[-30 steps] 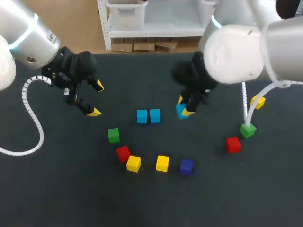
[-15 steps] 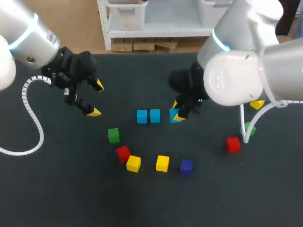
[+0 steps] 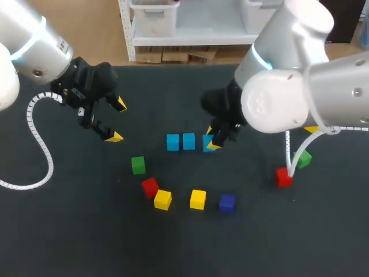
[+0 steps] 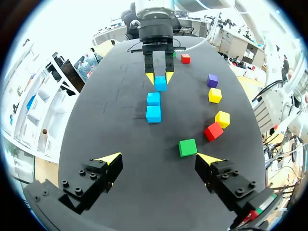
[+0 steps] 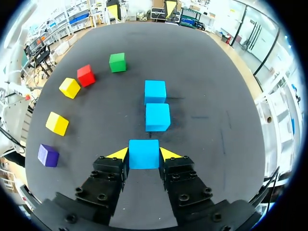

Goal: Place the blue cubes, place green cubes on the blue cubes, place the yellow cubes on the green cubes, then place the red cubes on the yellow cubes, and place purple cube on the red cubes.

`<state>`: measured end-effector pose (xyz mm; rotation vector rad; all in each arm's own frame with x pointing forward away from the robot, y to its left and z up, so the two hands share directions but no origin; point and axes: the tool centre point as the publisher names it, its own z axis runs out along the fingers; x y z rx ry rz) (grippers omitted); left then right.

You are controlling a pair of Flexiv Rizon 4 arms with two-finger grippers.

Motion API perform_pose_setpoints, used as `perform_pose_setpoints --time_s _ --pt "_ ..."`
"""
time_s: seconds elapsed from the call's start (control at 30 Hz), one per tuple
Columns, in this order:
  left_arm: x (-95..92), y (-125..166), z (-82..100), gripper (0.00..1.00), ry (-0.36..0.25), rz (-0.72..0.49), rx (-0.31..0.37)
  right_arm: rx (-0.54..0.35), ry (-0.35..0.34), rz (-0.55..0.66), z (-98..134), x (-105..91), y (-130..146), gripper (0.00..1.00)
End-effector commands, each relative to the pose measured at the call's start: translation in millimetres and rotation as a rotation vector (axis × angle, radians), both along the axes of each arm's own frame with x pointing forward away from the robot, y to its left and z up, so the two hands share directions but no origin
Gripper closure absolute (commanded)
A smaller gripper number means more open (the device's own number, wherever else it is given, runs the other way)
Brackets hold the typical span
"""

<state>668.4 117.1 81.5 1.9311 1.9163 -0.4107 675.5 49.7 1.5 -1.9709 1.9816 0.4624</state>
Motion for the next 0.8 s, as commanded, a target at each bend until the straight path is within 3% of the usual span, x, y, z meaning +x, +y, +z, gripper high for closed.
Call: perform_pose_setpoints --time_s 0.03,0.8 --pt "-0.8 2 -0.3 0.0 -0.003 -0.002 -0.004 0.0 0.007 0.001 -3 4.0 2 1.0" --pt "-0.8 2 -0.3 0.0 -0.003 -0.002 -0.004 0.008 0.014 0.008 -11 20.6 5 1.0"
